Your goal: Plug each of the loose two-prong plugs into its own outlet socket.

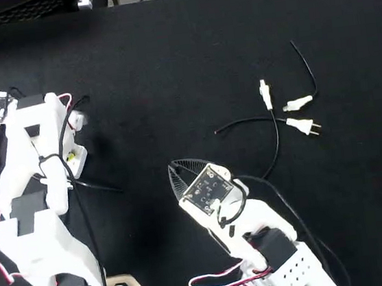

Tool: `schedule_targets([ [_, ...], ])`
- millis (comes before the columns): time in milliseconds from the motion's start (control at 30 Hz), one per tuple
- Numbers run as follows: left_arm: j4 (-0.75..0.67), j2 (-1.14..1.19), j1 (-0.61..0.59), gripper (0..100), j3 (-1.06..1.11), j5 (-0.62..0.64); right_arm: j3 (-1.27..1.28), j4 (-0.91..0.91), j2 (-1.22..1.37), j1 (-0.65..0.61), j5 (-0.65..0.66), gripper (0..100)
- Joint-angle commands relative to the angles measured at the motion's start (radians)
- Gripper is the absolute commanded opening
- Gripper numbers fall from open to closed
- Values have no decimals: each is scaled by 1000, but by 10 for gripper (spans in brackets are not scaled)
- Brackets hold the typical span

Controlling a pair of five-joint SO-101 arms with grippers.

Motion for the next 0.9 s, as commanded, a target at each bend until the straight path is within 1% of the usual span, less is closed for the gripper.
schedule_targets([
  [0, 49, -3, 4, 654, -33, -9, -4, -9, -133, 18, -9, 14],
  [100, 138, -3, 2, 656, -105, -12, -4, -11, -133, 18, -11, 15],
  [233, 296, -3, -8, 658, -219, -15, -4, -15, -131, 18, -11, 15],
  [333, 388, -3, -56, 658, -291, -15, -4, -17, -130, 20, -12, 15],
  [433, 436, -3, -140, 658, -344, -17, -4, -17, -128, 20, -15, 15],
  [533, 474, -3, -232, 658, -389, -17, -4, -18, -128, 20, -78, 28],
  [667, 531, -3, -369, 658, -433, -17, -4, -35, -127, 17, -147, 143],
  [733, 543, -3, -447, 657, -421, -17, -4, -38, -127, 17, -161, 168],
  [867, 548, 8, -590, 657, -352, -17, -4, -61, -127, 15, -178, 166],
])
